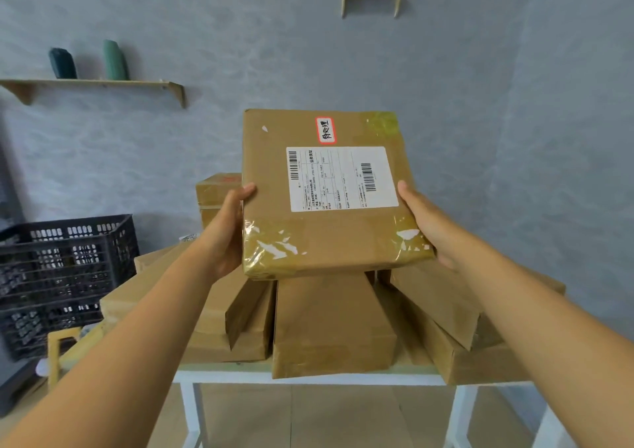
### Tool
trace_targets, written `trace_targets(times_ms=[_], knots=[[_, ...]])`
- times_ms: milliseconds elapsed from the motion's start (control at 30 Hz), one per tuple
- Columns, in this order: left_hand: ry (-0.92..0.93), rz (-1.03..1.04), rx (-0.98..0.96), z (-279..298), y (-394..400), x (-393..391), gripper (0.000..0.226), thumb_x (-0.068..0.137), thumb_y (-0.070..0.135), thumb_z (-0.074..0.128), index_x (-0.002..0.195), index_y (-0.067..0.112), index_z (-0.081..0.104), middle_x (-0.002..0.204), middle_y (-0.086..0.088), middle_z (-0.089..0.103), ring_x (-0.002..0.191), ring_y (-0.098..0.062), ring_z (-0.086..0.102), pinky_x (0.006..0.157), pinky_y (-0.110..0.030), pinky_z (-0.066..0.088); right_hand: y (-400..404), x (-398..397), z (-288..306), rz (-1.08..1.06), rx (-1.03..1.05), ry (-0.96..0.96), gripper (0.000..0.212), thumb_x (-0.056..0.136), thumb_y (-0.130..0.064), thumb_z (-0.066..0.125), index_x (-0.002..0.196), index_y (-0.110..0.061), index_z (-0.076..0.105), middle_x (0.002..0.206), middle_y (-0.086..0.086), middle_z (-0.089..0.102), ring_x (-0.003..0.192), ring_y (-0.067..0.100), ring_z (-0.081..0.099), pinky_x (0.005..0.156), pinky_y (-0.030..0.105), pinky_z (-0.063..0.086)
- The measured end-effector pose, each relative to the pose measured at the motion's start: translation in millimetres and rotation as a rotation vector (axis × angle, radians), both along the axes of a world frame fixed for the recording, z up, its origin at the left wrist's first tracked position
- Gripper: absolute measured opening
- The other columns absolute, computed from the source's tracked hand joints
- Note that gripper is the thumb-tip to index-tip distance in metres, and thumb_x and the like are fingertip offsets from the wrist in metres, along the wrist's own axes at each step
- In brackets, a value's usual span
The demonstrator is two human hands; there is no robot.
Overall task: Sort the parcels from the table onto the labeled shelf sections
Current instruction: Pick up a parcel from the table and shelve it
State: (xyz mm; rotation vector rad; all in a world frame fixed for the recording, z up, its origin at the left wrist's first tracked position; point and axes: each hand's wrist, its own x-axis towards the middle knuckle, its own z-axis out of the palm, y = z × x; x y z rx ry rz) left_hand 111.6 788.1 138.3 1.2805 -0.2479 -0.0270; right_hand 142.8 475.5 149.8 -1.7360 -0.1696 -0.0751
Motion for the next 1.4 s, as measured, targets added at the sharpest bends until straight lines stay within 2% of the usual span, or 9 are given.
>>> trace_targets(times_ms=[200, 367, 467, 667, 767, 1000, 1133, 1233, 1400], knots=[[-0.063, 0.156, 0.068, 6.0, -6.4, -0.7, 0.044, 0.095, 0.054, 0.049, 0.124, 0.024, 0.062, 0.114, -0.003, 0.074, 0.101, -0.021, 0.072, 0.072, -0.031, 0.059, 12.7, 0.7, -8.0, -0.078, 0.073, -0.197, 0.079, 0.077, -0.083, 0.044, 0.143, -0.041, 0.038, 0.137, -0.006, 0.058, 0.124, 0.022, 0.057, 0.105, 0.051, 0.046], [-0.191, 0.236, 0.068, 5.5, -6.7, -3.8, 0.044, 0.092, 0.052, 0.058, 0.128, 0.027, 0.059, 0.119, -0.004, 0.072, 0.106, -0.025, 0.070, 0.074, -0.033, 0.060, 4.9, 6.5, -12.8, -0.002, 0.212, -0.134, 0.060, 0.088, -0.061, 0.055, 0.139, -0.032, 0.042, 0.124, -0.002, 0.067, 0.101, 0.015, 0.070, 0.083, 0.039, 0.057], [-0.241, 0.258, 0.130, 11.9, -5.9, -9.0, 0.039, 0.088, 0.050, 0.066, 0.123, 0.034, 0.063, 0.119, -0.004, 0.071, 0.104, -0.024, 0.071, 0.073, -0.033, 0.060, 0.2, 10.2, -11.9, -0.020, 0.142, -0.145, 0.063, 0.089, -0.059, 0.057, 0.141, -0.033, 0.035, 0.133, -0.004, 0.059, 0.109, 0.016, 0.063, 0.083, 0.039, 0.054], [-0.344, 0.252, 0.340, 40.0, -14.7, -18.5, 0.057, 0.082, 0.046, 0.075, 0.134, 0.044, 0.054, 0.117, -0.001, 0.072, 0.102, -0.025, 0.072, 0.079, -0.037, 0.060, -18.1, 11.5, -2.0, -0.291, -0.218, -0.423, 0.097, 0.077, -0.065, 0.068, 0.151, -0.023, 0.022, 0.154, -0.003, 0.026, 0.138, 0.015, 0.033, 0.106, 0.036, 0.035], [-0.376, 0.193, 0.470, 58.6, -17.0, -25.4, 0.055, 0.078, 0.048, 0.075, 0.130, 0.049, 0.057, 0.119, 0.000, 0.071, 0.104, -0.023, 0.071, 0.086, -0.039, 0.058, -27.0, 7.1, -2.3, -0.341, -0.166, -0.470, 0.114, 0.069, -0.074, 0.063, 0.157, -0.027, 0.007, 0.163, -0.002, 0.014, 0.149, 0.017, 0.019, 0.119, 0.041, 0.023], [-0.343, 0.077, 0.738, 77.3, -27.2, -27.9, 0.060, 0.070, 0.043, 0.080, 0.126, 0.053, 0.059, 0.121, 0.009, 0.069, 0.103, -0.014, 0.071, 0.079, -0.026, 0.059, -44.6, -7.7, 0.9, 0.225, -0.293, -0.226, 0.089, 0.061, -0.095, 0.042, 0.130, -0.039, 0.057, 0.119, -0.011, 0.070, 0.108, 0.010, 0.068, 0.095, 0.032, 0.052], [-0.328, 0.102, 0.791, 77.9, -30.4, -25.7, 0.056, 0.067, 0.049, 0.083, 0.120, 0.049, 0.065, 0.114, 0.012, 0.073, 0.098, -0.014, 0.073, 0.075, -0.024, 0.059, -35.0, -4.3, -14.8, 0.169, -0.243, -0.258, 0.093, 0.060, -0.093, 0.050, 0.135, -0.039, 0.049, 0.119, -0.014, 0.067, 0.099, 0.006, 0.069, 0.081, 0.024, 0.055], [-0.395, 0.399, 0.834, 76.6, -35.3, -15.1, 0.038, 0.073, 0.053, 0.080, 0.109, 0.042, 0.073, 0.105, 0.015, 0.074, 0.099, -0.006, 0.070, 0.082, -0.019, 0.053, -30.0, -2.5, -20.6, 0.114, -0.153, -0.244, 0.079, 0.062, -0.088, 0.051, 0.125, -0.040, 0.055, 0.107, -0.016, 0.069, 0.082, -0.005, 0.069, 0.064, 0.011, 0.052], [-0.396, 0.765, 0.861, 53.9, -44.7, 1.5, 0.070, 0.087, 0.050, 0.067, 0.148, 0.040, 0.035, 0.144, 0.004, 0.045, 0.123, -0.011, 0.053, 0.099, -0.026, 0.043, -24.1, 4.8, -25.8, -0.035, 0.068, -0.153, 0.096, 0.060, -0.089, 0.046, 0.134, -0.029, 0.049, 0.127, -0.002, 0.063, 0.116, 0.023, 0.062, 0.100, 0.047, 0.050]])
